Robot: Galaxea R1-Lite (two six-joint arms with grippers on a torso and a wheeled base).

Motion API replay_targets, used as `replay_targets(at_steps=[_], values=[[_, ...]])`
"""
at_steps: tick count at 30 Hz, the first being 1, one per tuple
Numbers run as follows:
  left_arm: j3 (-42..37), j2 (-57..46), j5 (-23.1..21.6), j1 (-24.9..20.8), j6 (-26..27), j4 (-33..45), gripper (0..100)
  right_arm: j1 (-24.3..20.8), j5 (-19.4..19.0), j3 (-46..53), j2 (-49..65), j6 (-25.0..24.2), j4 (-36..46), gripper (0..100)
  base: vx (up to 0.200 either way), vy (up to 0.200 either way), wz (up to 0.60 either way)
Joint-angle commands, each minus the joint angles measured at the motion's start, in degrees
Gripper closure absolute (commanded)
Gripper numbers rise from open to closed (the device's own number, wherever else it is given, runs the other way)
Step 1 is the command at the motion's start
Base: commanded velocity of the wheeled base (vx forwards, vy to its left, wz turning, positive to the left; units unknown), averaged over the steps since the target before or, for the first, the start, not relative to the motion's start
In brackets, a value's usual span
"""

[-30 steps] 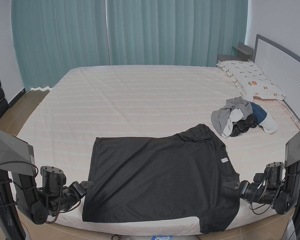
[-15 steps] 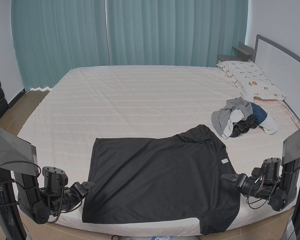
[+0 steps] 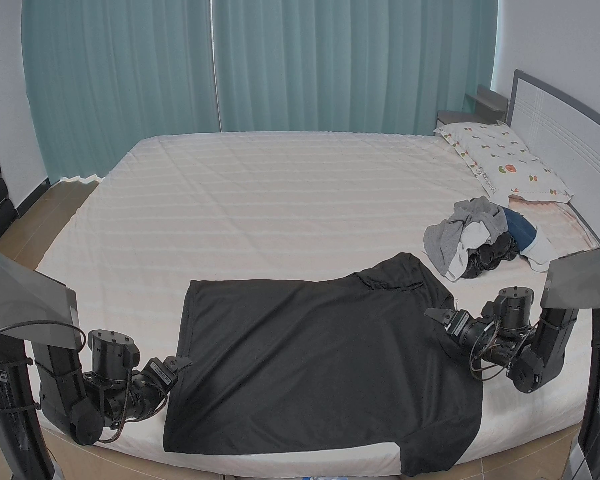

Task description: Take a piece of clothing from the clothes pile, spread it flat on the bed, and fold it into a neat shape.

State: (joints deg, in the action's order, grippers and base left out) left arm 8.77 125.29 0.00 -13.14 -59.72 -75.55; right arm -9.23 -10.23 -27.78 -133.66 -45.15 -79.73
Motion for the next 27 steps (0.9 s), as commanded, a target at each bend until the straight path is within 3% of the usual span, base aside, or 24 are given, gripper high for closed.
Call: replay_targets(at_steps=[1,9,27], values=[[0.02,0.74,0.0,-0.13,-0.13,-0.04,0,-1.41,1.61,-12.21,-3.63,0.15,7.48,0,0.0,0.0,0.0],[0.2,1.09,0.09,-0.22,-0.04,-0.04,0,-1.58,5.13,-28.73,-8.2,0.33,19.61,0,0.0,0.0,0.0],[0.46,1.53,0.09,-0.22,0.04,-0.04,0,-1.76,7.06,-56.15,-20.59,1.12,37.28,0,0.0,0.0,0.0]])
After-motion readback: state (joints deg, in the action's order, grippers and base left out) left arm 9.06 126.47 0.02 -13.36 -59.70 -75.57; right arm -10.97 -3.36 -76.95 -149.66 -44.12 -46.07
